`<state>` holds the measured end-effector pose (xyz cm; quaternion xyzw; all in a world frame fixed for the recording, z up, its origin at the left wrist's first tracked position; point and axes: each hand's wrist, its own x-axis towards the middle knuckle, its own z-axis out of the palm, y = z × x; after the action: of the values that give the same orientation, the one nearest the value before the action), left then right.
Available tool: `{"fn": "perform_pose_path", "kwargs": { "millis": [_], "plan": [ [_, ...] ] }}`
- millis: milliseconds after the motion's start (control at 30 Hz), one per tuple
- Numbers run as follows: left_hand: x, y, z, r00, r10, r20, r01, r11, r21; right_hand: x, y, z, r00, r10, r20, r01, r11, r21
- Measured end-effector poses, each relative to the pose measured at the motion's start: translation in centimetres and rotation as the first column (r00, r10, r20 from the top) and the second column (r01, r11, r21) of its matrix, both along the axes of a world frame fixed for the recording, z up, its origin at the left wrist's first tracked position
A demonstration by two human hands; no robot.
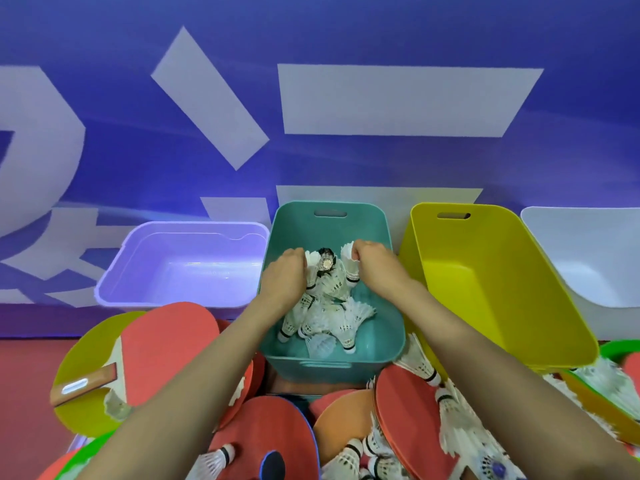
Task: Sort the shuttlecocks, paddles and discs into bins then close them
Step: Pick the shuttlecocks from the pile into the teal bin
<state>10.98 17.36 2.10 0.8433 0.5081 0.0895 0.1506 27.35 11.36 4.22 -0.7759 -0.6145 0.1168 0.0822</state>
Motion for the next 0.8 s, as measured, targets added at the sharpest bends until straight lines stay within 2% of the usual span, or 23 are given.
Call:
{"fn": "perform_pose_path", "kwargs": {
  "millis": [200, 367, 467, 633, 800],
  "plan": [
    [1.6, 2.0, -2.3, 0.992, -0.053, -0.113, 0.045, 0.997, -0.069, 0.3, 3.1, -2.0, 0.978, 0.052, 0.202, -0.009, 0.978, -0.21],
    [2.0, 2.7, -4.0, 0.963, -0.094, -0.252, 0.075, 0.994, -0.084, 0.8, 4.3, -3.4, 0.971, 0.083, 0.225, -0.014, 0.955, -0.296],
    [1.8, 3.0, -4.4, 0.957, -0.124, -0.262, 0.101, 0.99, -0.1, 1.0, 4.2, -4.0, 0.974, 0.098, 0.202, -0.025, 0.942, -0.335],
    [1.2, 2.2, -3.1, 0.974, -0.142, -0.174, 0.117, 0.982, -0.147, 1.2, 2.9, -3.6, 0.982, 0.119, 0.147, -0.076, 0.959, -0.273],
    [-0.3, -0.3, -1.6, 0.99, -0.133, -0.055, 0.123, 0.98, -0.159, 0.3, 0.0, -2.1, 0.988, 0.123, 0.089, -0.114, 0.988, -0.1]
  ]
}}
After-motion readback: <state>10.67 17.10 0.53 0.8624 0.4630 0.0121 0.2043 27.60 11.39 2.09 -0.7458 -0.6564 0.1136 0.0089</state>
